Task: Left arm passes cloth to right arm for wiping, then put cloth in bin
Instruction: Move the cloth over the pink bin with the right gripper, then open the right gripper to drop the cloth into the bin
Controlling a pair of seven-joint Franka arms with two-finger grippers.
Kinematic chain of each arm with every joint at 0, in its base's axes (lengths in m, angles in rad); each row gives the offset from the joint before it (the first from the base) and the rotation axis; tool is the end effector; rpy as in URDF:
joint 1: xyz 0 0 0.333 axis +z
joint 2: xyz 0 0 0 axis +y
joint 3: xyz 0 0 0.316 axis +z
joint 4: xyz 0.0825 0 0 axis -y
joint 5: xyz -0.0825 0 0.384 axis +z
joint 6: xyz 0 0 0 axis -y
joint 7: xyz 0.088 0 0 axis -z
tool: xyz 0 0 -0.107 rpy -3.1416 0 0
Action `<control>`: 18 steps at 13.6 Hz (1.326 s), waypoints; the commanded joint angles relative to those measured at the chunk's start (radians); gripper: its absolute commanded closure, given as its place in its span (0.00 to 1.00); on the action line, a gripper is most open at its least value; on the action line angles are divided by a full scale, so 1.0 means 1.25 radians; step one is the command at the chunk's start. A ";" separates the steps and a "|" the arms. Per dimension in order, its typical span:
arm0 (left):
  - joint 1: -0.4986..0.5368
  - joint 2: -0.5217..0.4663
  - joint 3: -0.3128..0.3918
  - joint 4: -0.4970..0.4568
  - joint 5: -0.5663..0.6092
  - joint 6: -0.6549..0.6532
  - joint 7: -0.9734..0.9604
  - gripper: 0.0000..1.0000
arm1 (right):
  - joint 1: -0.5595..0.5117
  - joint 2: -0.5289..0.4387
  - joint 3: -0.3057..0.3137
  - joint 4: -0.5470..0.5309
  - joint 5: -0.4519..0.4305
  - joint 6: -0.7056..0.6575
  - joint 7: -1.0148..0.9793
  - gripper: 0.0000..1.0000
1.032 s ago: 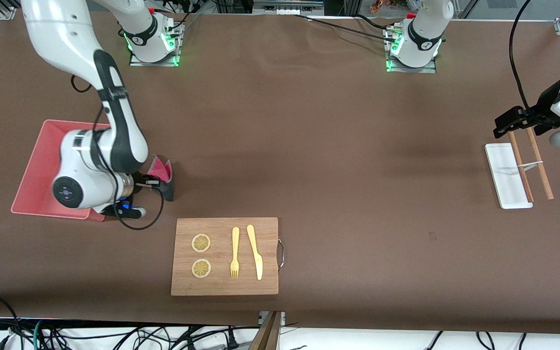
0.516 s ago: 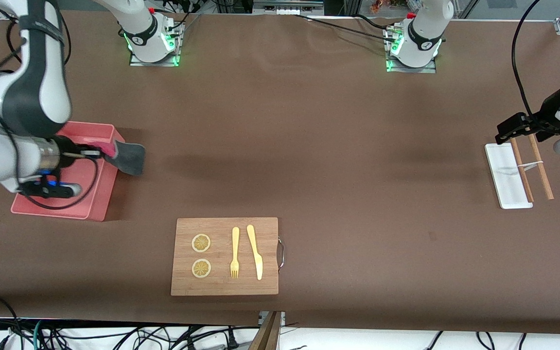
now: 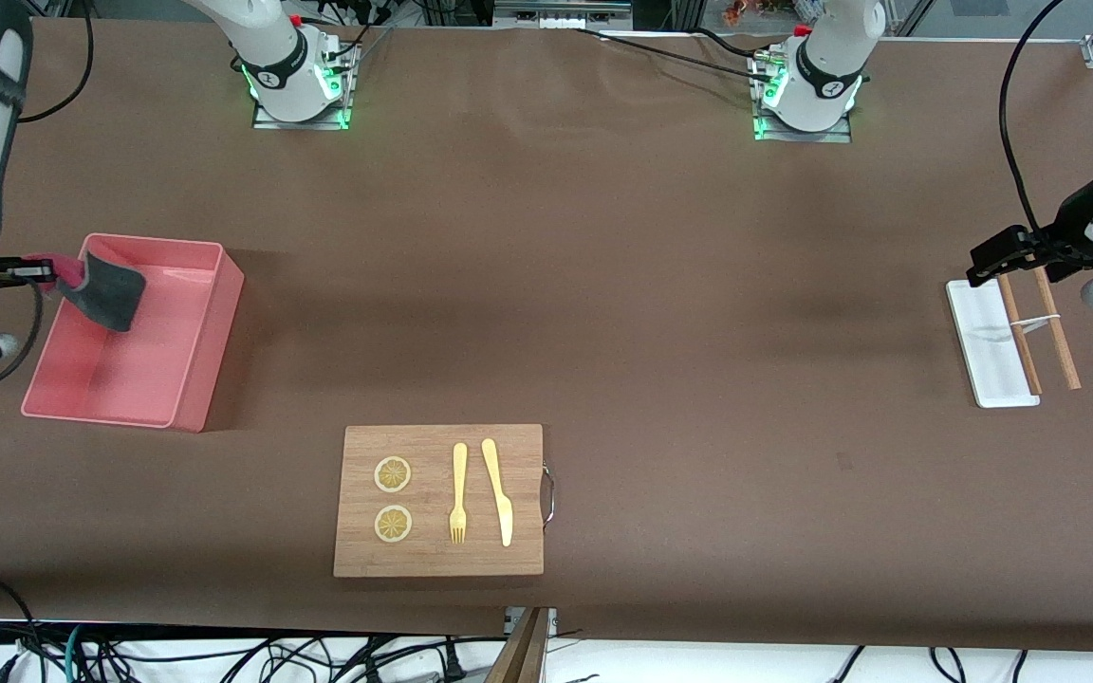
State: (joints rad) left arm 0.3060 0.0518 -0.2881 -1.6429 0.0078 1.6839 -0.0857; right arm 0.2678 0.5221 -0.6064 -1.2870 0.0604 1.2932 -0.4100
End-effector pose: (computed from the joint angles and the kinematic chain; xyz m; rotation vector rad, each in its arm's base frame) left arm 0.5762 0.0148 0.5720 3.1307 0.1614 -0.0139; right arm 0.6254 -0.1272 0.4628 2.9860 0.1140 -0.7343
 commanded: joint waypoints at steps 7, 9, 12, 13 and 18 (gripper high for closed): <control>-0.002 0.038 -0.001 0.060 0.013 -0.019 0.006 0.00 | -0.017 0.065 0.009 -0.206 0.040 0.218 -0.040 1.00; -0.002 0.038 0.000 0.061 0.013 -0.019 0.006 0.00 | -0.014 0.076 0.018 -0.237 0.071 0.239 -0.026 1.00; -0.002 0.038 -0.001 0.069 0.013 -0.055 0.006 0.00 | -0.017 0.106 0.030 -0.245 0.115 0.266 -0.025 0.54; -0.002 0.040 -0.001 0.072 0.012 -0.068 0.006 0.00 | -0.023 0.105 0.030 -0.242 0.127 0.276 -0.027 0.01; -0.003 0.041 -0.001 0.081 0.012 -0.076 0.006 0.00 | -0.017 0.083 0.029 -0.155 0.141 0.258 -0.002 0.00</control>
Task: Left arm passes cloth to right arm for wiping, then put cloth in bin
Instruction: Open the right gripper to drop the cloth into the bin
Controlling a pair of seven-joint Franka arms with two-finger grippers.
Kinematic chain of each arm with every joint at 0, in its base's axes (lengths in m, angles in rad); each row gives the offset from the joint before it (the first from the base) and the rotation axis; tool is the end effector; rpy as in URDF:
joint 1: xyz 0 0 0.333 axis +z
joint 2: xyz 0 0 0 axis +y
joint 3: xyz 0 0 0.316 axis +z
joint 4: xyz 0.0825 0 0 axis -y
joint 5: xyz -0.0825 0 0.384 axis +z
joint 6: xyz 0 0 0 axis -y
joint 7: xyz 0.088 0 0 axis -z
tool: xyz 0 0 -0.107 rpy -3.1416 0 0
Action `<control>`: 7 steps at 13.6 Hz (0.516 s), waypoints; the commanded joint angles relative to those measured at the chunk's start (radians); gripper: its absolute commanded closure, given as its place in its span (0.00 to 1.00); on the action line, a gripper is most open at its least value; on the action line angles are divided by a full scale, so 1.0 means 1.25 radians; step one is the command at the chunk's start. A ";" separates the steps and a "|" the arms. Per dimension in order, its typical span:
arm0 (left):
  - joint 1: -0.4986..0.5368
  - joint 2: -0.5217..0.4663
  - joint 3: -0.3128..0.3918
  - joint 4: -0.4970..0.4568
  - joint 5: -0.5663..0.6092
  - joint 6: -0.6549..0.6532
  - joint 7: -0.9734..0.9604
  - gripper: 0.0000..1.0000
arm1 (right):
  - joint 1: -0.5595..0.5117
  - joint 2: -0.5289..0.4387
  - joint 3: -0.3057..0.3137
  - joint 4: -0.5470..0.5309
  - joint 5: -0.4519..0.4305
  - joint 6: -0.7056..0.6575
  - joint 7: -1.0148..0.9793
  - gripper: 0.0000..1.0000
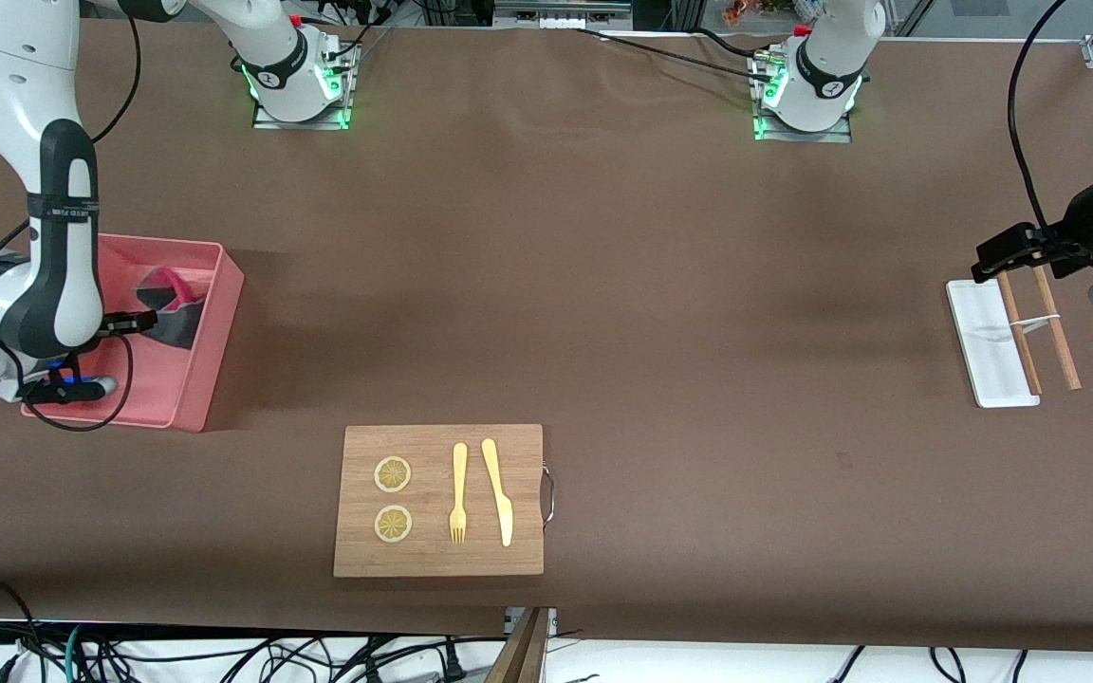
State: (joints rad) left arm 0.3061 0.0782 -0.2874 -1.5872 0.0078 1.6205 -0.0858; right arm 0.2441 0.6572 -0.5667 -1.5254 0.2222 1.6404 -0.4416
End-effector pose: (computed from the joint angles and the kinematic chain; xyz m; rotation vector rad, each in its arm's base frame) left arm 0.5791 0.0175 0.5784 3.1237 0.1631 -0.0659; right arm 0.6327 -0.1340 0.2911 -3.0235 -0.1130 0.7001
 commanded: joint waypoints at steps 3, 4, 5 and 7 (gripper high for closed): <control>-0.004 0.020 -0.002 0.041 0.012 -0.025 0.007 0.00 | 0.001 -0.036 -0.008 0.136 0.032 -0.141 0.056 0.00; -0.003 0.020 -0.002 0.044 0.012 -0.025 0.007 0.00 | 0.002 -0.037 -0.006 0.180 0.032 -0.194 0.104 0.00; -0.004 0.020 -0.002 0.044 0.012 -0.025 0.006 0.00 | 0.007 -0.037 -0.002 0.211 0.031 -0.225 0.143 0.00; -0.009 0.020 -0.002 0.045 0.012 -0.025 0.007 0.00 | 0.030 -0.061 -0.002 0.232 0.028 -0.264 0.178 0.00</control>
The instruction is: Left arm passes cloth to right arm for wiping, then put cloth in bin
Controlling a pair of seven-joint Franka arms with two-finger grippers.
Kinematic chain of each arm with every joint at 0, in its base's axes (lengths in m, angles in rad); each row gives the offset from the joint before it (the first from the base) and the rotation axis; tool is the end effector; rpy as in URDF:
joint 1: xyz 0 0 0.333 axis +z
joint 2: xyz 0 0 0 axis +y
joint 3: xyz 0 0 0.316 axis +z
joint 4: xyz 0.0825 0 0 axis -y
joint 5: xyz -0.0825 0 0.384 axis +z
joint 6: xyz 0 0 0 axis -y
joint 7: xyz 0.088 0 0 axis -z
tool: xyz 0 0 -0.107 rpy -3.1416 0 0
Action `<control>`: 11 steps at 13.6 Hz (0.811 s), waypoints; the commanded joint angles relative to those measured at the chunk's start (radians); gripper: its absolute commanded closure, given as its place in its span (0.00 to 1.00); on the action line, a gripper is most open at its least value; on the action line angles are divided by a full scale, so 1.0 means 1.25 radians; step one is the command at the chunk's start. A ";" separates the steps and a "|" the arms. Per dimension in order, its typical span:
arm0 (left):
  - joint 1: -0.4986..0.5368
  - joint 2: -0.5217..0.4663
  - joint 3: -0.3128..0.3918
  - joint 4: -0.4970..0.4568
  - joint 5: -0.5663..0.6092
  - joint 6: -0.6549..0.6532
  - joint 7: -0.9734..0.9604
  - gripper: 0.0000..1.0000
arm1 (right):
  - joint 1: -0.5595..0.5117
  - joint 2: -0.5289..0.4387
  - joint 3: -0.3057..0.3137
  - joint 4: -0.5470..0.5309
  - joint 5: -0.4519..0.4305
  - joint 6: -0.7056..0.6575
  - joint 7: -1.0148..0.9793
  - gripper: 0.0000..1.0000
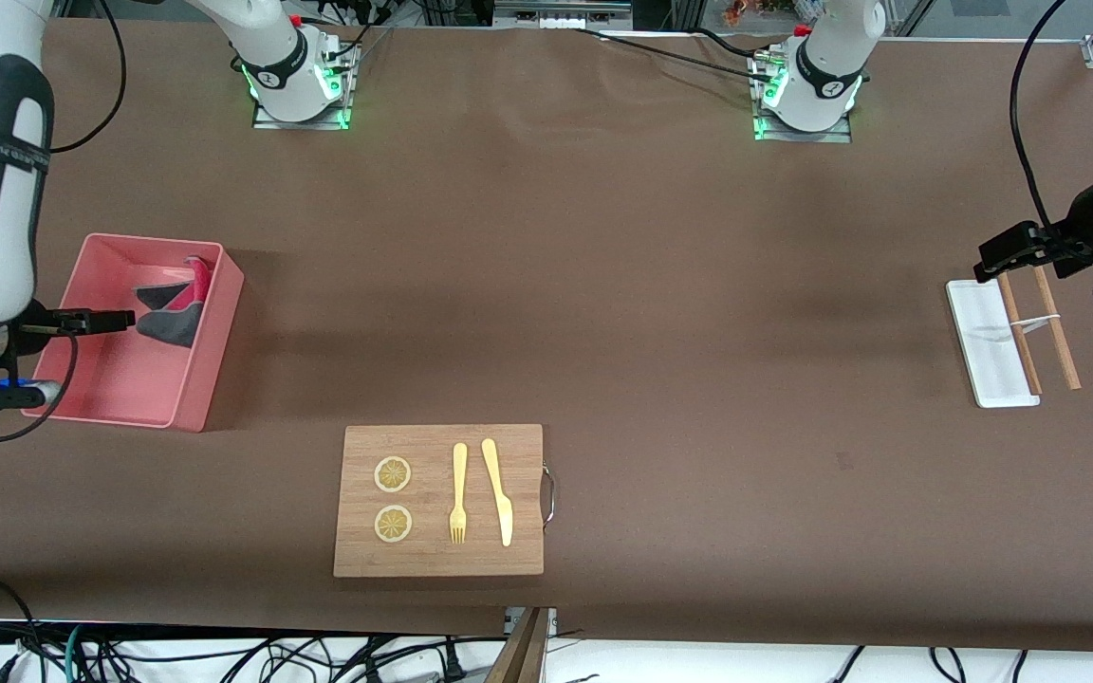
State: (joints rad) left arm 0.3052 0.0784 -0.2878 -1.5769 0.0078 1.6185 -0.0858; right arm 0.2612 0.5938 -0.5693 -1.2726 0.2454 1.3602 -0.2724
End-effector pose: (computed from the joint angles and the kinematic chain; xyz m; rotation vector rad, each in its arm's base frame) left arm 0.5796 0.0169 0.5830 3.1237 0.1613 -0.0533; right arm 0.6534 -0.0901 0.4201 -3.0222 0.0319 0.6465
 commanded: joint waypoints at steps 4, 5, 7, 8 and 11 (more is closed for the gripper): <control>-0.010 0.020 -0.002 0.038 0.012 -0.023 0.005 0.00 | 0.008 -0.164 0.114 -0.006 -0.068 -0.027 0.126 0.00; -0.010 0.020 -0.002 0.038 0.012 -0.023 0.005 0.00 | -0.016 -0.203 0.170 -0.021 -0.108 -0.025 0.126 0.00; -0.011 0.021 0.001 0.038 0.012 -0.023 0.006 0.00 | -0.060 -0.258 0.256 -0.042 -0.128 -0.013 0.122 0.00; -0.006 0.021 0.001 0.038 0.011 -0.023 0.006 0.00 | -0.067 -0.280 0.264 -0.060 -0.129 -0.007 0.121 0.00; -0.007 0.021 0.002 0.038 0.016 -0.023 0.006 0.00 | -0.136 -0.361 0.335 -0.092 -0.143 0.021 0.116 0.00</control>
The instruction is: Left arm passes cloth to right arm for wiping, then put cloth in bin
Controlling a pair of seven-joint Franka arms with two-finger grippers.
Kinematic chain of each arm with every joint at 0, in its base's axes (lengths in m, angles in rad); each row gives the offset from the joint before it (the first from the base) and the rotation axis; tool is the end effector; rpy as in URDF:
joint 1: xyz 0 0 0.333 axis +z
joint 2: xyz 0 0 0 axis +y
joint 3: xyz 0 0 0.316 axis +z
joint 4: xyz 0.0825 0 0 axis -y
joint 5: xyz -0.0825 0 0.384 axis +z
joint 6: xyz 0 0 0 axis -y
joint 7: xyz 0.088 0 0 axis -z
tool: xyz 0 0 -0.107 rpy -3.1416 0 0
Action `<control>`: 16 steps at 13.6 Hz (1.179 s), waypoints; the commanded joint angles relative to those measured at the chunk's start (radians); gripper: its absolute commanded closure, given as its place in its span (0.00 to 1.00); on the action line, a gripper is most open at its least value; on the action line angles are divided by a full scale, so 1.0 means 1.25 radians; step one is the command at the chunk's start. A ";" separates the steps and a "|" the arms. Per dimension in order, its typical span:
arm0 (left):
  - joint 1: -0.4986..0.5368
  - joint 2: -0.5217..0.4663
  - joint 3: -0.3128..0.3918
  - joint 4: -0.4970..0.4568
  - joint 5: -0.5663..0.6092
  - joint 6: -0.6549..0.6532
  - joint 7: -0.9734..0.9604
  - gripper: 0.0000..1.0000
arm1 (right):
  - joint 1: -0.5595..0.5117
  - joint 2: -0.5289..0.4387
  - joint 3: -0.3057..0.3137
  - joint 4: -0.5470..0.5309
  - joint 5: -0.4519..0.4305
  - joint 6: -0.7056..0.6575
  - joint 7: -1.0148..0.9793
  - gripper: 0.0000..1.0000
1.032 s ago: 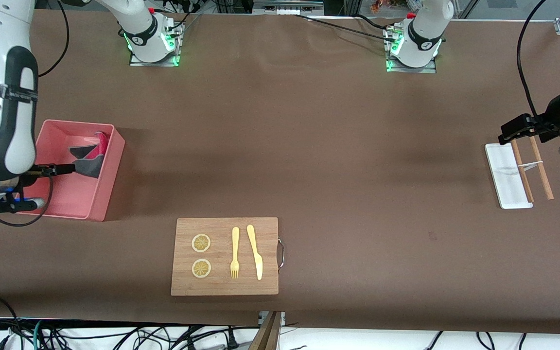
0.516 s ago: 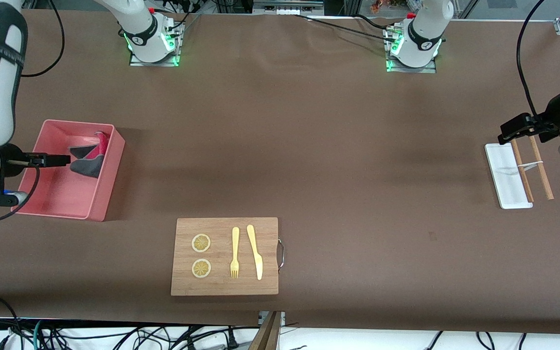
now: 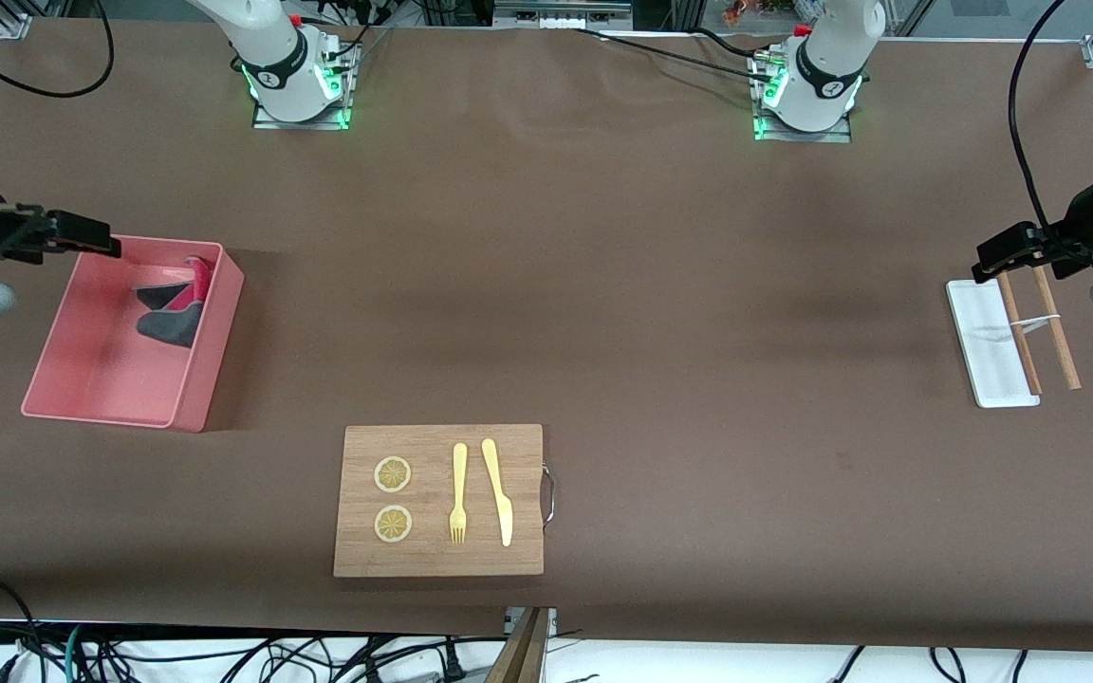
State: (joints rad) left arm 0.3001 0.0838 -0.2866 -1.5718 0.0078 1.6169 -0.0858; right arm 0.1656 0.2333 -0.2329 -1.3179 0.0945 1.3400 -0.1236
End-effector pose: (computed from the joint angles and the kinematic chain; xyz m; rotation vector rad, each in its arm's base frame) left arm 0.5811 0.0151 0.5822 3.1226 0.1552 -0.0560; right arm 0.5981 -0.0110 0.5915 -3.0649 -0.1059 0.3086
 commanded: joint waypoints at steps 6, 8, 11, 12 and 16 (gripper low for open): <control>-0.003 0.016 0.001 0.043 0.015 -0.023 0.006 0.00 | -0.124 -0.138 0.126 -0.125 -0.083 0.040 0.002 0.00; -0.003 0.016 0.000 0.043 0.013 -0.026 0.006 0.00 | -0.137 -0.158 0.149 -0.143 -0.083 0.047 0.014 0.00; -0.004 0.016 0.000 0.045 0.015 -0.037 0.005 0.00 | -0.140 -0.171 0.159 -0.163 -0.082 0.042 0.067 0.00; -0.007 0.016 0.000 0.045 0.017 -0.037 0.005 0.00 | -0.141 -0.171 0.165 -0.162 -0.077 0.042 0.078 0.00; -0.003 0.023 0.001 0.045 0.012 -0.037 0.006 0.00 | -0.140 -0.156 0.169 -0.148 -0.078 0.042 0.076 0.00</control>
State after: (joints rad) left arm 0.3004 0.0901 -0.2864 -1.5577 0.0078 1.5993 -0.0858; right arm 0.0128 0.0534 -0.0423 -1.4843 0.0066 1.3819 -0.0382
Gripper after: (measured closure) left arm 0.000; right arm 0.000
